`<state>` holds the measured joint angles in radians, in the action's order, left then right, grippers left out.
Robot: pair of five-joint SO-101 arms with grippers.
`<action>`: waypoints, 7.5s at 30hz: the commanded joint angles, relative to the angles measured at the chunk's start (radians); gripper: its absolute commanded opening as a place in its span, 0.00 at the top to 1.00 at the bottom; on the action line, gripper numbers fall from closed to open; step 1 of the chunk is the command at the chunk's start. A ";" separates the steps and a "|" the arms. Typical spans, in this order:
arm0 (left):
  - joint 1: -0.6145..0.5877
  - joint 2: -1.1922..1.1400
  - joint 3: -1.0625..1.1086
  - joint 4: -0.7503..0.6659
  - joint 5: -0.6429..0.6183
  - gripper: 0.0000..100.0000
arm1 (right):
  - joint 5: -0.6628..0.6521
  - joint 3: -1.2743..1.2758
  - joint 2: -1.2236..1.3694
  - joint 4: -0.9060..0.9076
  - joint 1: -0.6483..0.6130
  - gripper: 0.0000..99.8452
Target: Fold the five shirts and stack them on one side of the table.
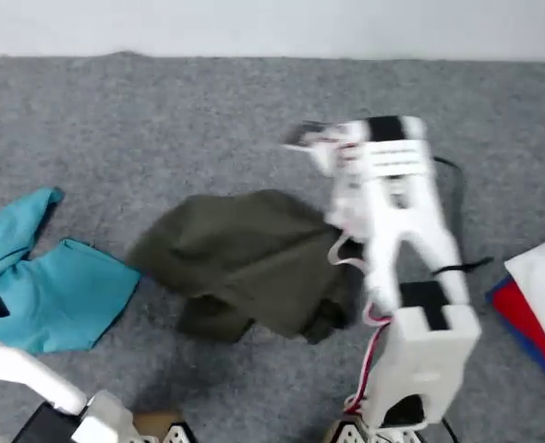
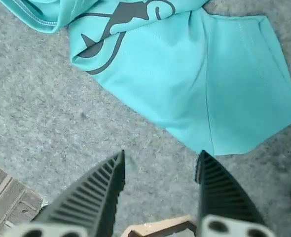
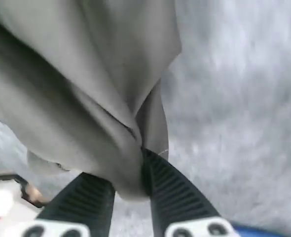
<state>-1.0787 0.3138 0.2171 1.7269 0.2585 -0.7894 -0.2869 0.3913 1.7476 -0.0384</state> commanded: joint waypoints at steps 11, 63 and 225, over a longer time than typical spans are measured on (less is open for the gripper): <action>0.003 0.014 0.070 0.028 0.011 0.77 | 0.051 -0.181 0.016 0.048 0.093 0.58; -0.002 0.015 0.065 0.028 0.012 0.78 | -0.167 0.806 -0.529 -0.226 -0.213 0.99; 0.183 -0.732 -0.946 0.031 -0.222 0.80 | 0.074 -0.173 0.320 0.042 -0.558 0.66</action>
<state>-0.9237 -0.5823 -0.8953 1.7269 0.0238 -0.7004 -0.4189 0.7058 1.7568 -0.5907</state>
